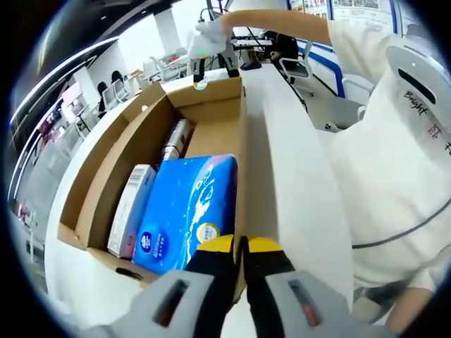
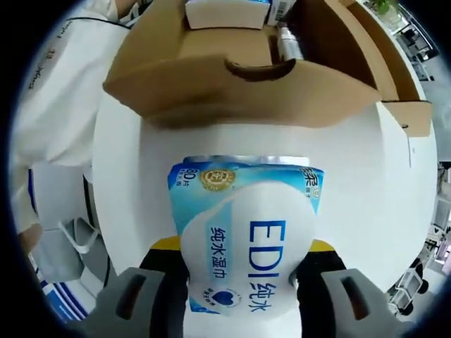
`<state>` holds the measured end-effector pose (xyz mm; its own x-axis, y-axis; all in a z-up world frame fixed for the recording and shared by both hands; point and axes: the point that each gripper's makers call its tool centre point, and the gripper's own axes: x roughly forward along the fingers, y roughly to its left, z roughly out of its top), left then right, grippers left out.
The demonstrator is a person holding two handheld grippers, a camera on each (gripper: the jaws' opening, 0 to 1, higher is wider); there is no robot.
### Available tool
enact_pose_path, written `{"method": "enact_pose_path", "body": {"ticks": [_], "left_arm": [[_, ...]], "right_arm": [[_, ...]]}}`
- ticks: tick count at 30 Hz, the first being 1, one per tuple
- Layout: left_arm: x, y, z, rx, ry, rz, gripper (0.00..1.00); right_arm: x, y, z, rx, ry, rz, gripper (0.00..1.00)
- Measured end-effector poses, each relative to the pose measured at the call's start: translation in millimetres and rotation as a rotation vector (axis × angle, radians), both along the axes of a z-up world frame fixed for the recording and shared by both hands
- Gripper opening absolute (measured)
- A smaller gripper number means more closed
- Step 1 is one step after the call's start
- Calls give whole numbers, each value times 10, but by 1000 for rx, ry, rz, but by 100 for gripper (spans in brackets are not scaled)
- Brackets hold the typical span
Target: Operate the shoe box by opening the lid, removing the specified soft item, and placing it in the target area until the item is outside and the box remains undamaged.
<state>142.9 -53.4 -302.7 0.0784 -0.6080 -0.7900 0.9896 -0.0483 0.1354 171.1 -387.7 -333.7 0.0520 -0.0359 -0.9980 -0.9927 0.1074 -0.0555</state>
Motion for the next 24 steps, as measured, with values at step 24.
{"method": "enact_pose_path", "body": {"ticks": [24], "left_arm": [[-8, -4, 3, 0, 0, -4, 3]], "right_arm": [[15, 90, 377, -16, -98, 63, 50]]}}
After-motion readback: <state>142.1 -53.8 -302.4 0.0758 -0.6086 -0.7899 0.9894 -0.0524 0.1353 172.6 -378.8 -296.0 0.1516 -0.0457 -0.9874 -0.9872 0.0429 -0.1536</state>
